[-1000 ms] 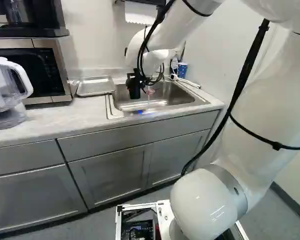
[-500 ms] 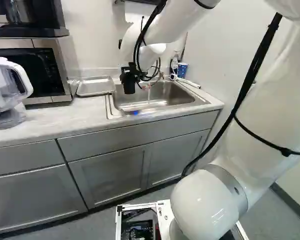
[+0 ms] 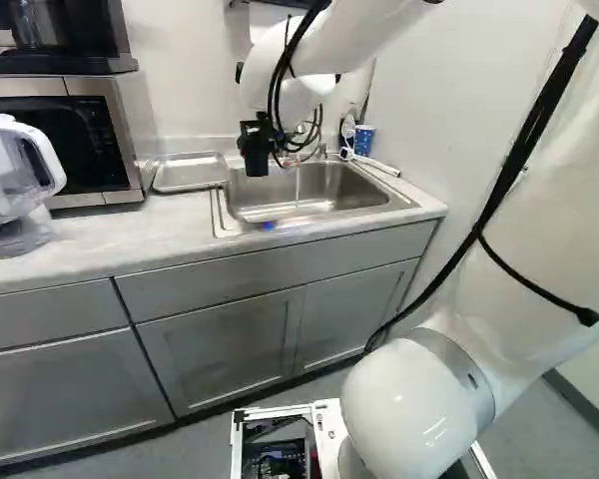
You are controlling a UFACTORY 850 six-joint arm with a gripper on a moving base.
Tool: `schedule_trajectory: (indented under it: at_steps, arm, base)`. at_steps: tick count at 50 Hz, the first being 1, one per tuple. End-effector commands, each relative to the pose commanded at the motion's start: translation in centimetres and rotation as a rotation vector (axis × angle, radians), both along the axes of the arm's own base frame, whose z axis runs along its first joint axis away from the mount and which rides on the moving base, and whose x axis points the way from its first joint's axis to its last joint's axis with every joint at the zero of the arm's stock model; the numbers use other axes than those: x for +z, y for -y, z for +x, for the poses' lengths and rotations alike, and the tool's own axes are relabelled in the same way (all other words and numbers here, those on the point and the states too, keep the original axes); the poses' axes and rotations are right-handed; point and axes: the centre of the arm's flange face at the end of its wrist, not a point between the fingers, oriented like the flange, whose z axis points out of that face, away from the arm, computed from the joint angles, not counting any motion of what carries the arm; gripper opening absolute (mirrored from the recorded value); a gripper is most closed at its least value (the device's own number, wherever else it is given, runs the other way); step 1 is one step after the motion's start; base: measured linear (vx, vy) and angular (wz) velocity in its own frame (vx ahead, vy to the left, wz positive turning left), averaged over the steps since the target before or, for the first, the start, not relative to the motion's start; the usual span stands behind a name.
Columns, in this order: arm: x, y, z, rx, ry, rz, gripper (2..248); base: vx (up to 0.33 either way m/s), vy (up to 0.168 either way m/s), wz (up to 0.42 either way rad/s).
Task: Rinse the cup and place it in the tray
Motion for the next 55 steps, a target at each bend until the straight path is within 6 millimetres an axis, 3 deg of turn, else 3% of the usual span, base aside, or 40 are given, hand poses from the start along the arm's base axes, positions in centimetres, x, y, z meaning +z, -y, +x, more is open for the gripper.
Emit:
schedule_trajectory:
  at_steps: [55]
  arm:
    - [6.2,0.5,-0.8,-0.005,0.128,0.045,121]
  base:
    - [0.0,0.0,0.0]
